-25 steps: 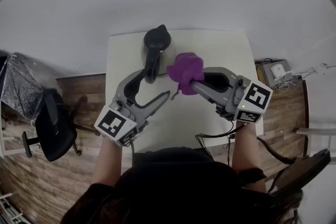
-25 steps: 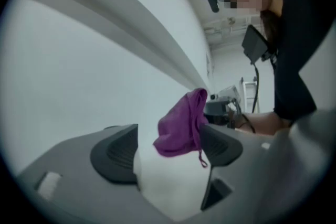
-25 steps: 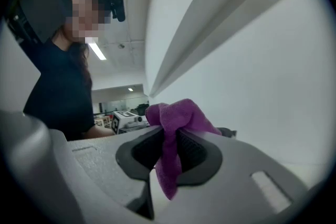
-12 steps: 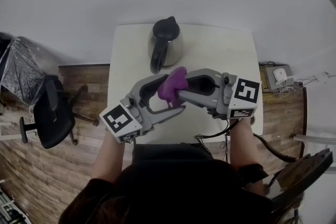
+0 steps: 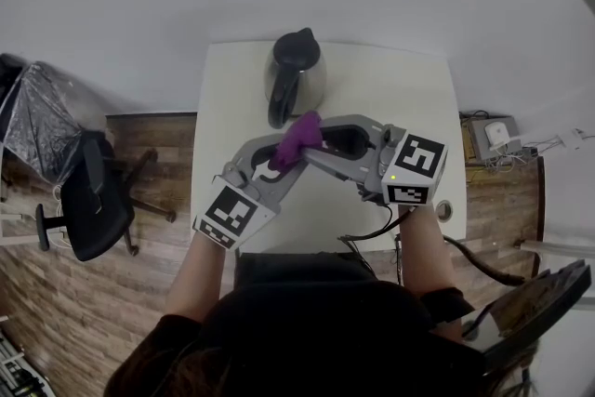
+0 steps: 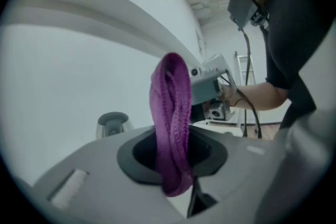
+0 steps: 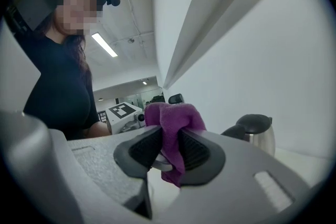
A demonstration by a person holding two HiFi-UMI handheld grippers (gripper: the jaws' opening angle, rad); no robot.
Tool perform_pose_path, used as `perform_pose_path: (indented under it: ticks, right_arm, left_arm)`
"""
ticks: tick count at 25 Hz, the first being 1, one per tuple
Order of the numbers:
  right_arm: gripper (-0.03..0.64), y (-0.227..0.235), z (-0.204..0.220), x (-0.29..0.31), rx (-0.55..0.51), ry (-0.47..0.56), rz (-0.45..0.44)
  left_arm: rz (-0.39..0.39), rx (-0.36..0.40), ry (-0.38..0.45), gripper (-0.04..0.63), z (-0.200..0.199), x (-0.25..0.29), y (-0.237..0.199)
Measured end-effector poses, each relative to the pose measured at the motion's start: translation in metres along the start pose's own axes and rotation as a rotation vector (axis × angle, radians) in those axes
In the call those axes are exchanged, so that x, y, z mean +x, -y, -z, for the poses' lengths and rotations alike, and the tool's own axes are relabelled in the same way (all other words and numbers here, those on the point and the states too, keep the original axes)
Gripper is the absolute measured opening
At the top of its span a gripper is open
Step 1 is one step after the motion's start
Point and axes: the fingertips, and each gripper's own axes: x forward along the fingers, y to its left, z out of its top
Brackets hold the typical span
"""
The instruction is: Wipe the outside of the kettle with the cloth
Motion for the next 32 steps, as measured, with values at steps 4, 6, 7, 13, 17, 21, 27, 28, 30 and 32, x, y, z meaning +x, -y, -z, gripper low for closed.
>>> perform_pose_path:
  ticks: [4,6,7,13,17,21,27,28,30,32]
  right_arm:
    - [0.115,0.017,0.012,0.004,0.074,-0.006,0.061]
    - [0.116,0.031,0.022,0.004,0.118,-0.007,0.122]
    - [0.132,0.039,0.029,0.004,0.14,-0.013,0.157]
    - [0.199,0.078,0.089,0.041,0.207,-0.135,0.339]
    - [0.238,0.093,0.106,0.073,0.2,-0.199,0.392]
    - [0.245,0.102,0.113,0.096,0.195,-0.218,0.432]
    - [0.162,0.121,0.128,0.1,0.199,-0.254,0.542]
    - [0.153,0.123,0.128,0.099,0.195,-0.249,0.546]
    - [0.152,0.123,0.128,0.098,0.184,-0.246,0.537]
    - [0.152,0.121,0.128,0.096,0.175,-0.255,0.522]
  left_arm:
    - [-0.057,-0.198,0.008,0.103,0.025,-0.024,-0.034]
    - [-0.121,-0.288,0.042,0.103,0.035,-0.047,-0.059]
    - [-0.16,-0.31,0.054,0.103,0.038,-0.058,-0.071]
    - [-0.283,-0.315,0.068,0.104,0.042,-0.088,-0.1]
    - [-0.264,-0.295,0.055,0.104,0.041,-0.084,-0.094]
    - [-0.249,-0.307,0.057,0.107,0.044,-0.086,-0.093]
    - [-0.246,-0.309,0.056,0.107,0.046,-0.084,-0.094]
    - [-0.244,-0.307,0.058,0.107,0.045,-0.083,-0.094]
    - [-0.238,-0.297,0.055,0.107,0.043,-0.079,-0.093]
    - [-0.232,-0.285,0.046,0.107,0.043,-0.077,-0.092]
